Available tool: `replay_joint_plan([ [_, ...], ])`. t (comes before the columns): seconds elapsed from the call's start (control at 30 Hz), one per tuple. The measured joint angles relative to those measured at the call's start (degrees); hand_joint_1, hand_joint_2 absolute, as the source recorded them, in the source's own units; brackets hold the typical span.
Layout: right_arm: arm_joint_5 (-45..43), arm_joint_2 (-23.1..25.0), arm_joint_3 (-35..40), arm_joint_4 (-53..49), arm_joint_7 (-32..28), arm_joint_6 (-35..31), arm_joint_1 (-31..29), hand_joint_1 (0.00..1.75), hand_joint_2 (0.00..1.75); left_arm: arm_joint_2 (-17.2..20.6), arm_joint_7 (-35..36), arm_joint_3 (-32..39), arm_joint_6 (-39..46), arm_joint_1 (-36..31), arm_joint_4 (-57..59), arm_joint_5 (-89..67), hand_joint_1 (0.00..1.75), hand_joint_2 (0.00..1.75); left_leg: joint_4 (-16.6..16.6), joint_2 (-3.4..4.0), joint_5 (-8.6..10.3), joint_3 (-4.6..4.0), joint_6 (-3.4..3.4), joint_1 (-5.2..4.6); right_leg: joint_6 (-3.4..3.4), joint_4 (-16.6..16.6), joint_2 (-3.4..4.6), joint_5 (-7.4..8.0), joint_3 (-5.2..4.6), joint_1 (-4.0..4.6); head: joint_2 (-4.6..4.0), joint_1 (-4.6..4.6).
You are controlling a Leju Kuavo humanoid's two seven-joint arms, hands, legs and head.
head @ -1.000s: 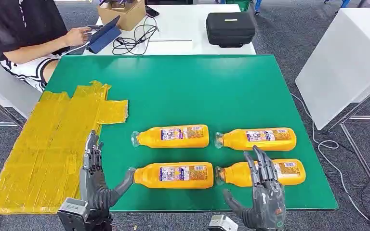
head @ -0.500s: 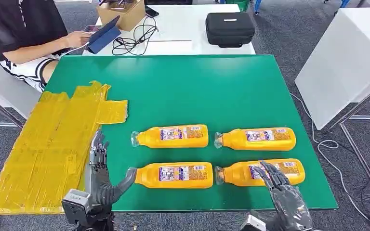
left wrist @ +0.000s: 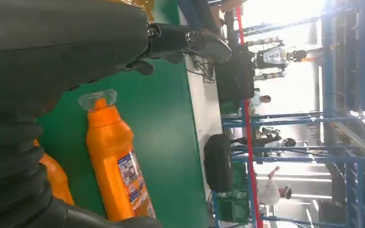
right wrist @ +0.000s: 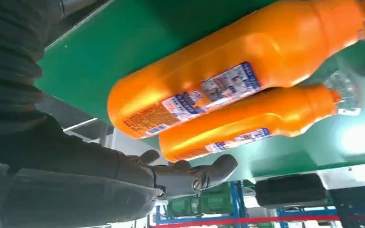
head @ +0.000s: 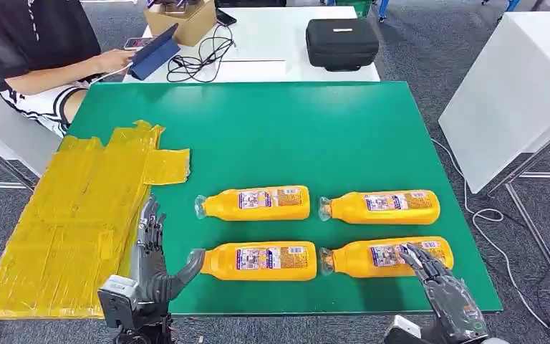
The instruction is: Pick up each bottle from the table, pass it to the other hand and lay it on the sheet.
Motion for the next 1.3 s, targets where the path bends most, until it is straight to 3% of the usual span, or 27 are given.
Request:
replay_joint_plan([
  [0.4,2.6,-0.5,-1.9,8.6,-0.1,-0.5,-3.6,0.0,1.75,0.0,-1.4,0.0,0.0,-1.8,5.4,3.0,0.0,1.75,0.0,-0.01,0.01,0.01,0.01,-0.01,0.01,0.0,0.0,0.01,0.01,-0.01,0.0,0.0],
  [0.73,3.6,-1.8,-3.1,13.0,1.9,-4.9,-4.5,0.0,1.75,0.1,-2.3,0.0,-0.5,-3.0,7.9,4.2,0.0,1.75,0.0,-0.01,0.01,0.01,0.01,0.0,0.01,0.0,0.0,0.0,0.02,-0.01,0.0,0.0],
  [0.93,4.7,-1.9,-5.1,13.0,2.0,-11.7,-4.8,0.0,1.75,0.1,-3.0,-0.2,-0.7,-3.5,9.8,4.3,0.0,1.75,0.0,0.0,0.01,0.01,0.01,-0.01,0.01,0.0,0.0,0.01,0.02,-0.01,0.0,0.02],
  [1.3,5.6,-1.5,-8.0,8.5,2.9,-12.0,-4.8,0.0,1.75,0.2,-3.4,-0.3,-0.5,-4.4,12.1,5.4,0.0,1.75,0.0,0.01,0.01,0.01,0.01,-0.01,0.01,0.0,0.0,0.01,0.02,-0.02,0.0,0.0],
])
